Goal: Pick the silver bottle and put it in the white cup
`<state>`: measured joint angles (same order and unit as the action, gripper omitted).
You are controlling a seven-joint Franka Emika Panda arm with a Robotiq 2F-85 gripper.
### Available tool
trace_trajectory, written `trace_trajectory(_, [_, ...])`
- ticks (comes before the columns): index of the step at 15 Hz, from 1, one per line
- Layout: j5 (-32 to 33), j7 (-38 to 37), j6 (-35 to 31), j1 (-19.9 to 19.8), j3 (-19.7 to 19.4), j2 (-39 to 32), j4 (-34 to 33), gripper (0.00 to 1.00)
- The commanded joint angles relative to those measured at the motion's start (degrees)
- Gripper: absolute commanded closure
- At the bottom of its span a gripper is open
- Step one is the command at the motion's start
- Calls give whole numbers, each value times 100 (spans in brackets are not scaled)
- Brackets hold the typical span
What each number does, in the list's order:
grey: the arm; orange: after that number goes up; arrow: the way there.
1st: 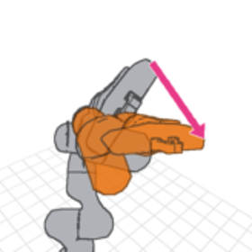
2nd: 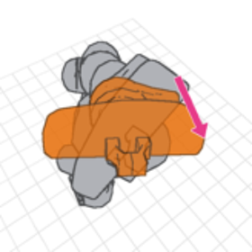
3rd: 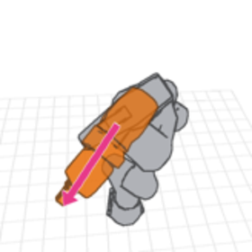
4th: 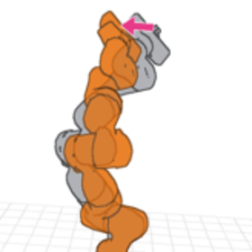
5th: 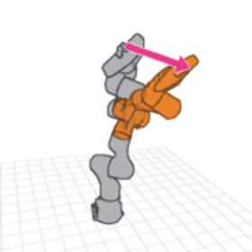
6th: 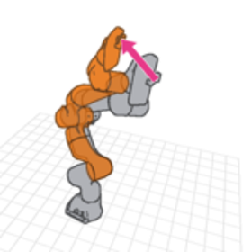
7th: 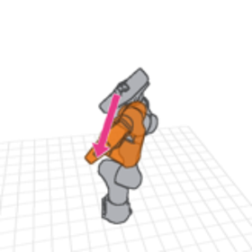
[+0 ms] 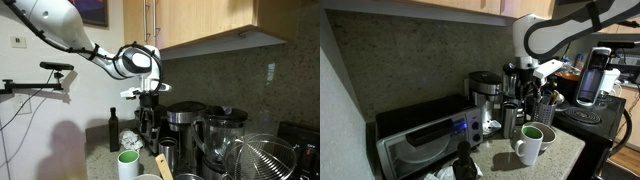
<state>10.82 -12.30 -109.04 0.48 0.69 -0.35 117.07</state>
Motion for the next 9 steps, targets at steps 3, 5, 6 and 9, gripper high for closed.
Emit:
trace_trajectory(3, [564, -853, -245, -165, -199, 157, 359, 0])
trace_trajectory(5, [421, -1042, -497, -220, -269, 109, 452, 0])
trace_trajectory(6, [325, -1134, -660, -246, -292, 75, 508, 0])
trace_trajectory(9, [80, -1416, -1208, -282, -342, -25, 655, 0])
